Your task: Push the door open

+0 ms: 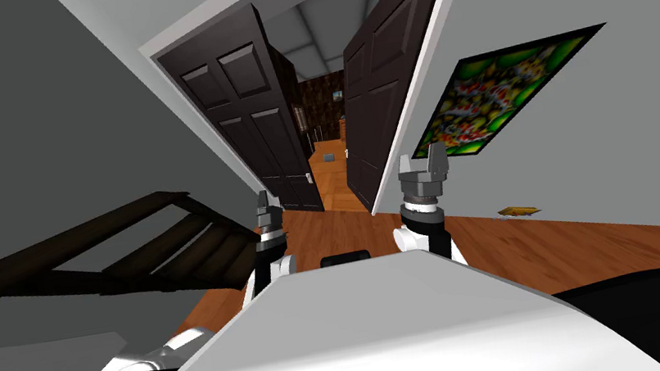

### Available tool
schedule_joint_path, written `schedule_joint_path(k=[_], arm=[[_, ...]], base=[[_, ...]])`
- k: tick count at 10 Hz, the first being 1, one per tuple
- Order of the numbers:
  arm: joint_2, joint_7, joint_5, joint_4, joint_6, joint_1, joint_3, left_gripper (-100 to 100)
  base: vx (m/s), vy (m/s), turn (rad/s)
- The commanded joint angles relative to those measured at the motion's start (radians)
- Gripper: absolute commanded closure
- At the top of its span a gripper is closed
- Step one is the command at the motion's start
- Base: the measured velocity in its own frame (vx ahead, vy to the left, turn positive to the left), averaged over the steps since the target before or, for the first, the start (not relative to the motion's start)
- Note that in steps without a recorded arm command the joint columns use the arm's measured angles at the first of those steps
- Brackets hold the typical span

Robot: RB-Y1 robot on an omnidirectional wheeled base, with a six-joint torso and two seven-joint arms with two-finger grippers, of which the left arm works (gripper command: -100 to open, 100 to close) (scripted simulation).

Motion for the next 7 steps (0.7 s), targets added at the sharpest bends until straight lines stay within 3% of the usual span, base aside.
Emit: schedule_joint_path(k=[1,7], arm=[[0.010,0.002,0.002,0.037,-0.012,-0.008,-0.003,-100],[0.036,0.009,0.010,0.162,-0.053,-0.037,-0.012,-100]], base=[[-0.017,0.020,-0.069],[0.156,0.045,-0.035]])
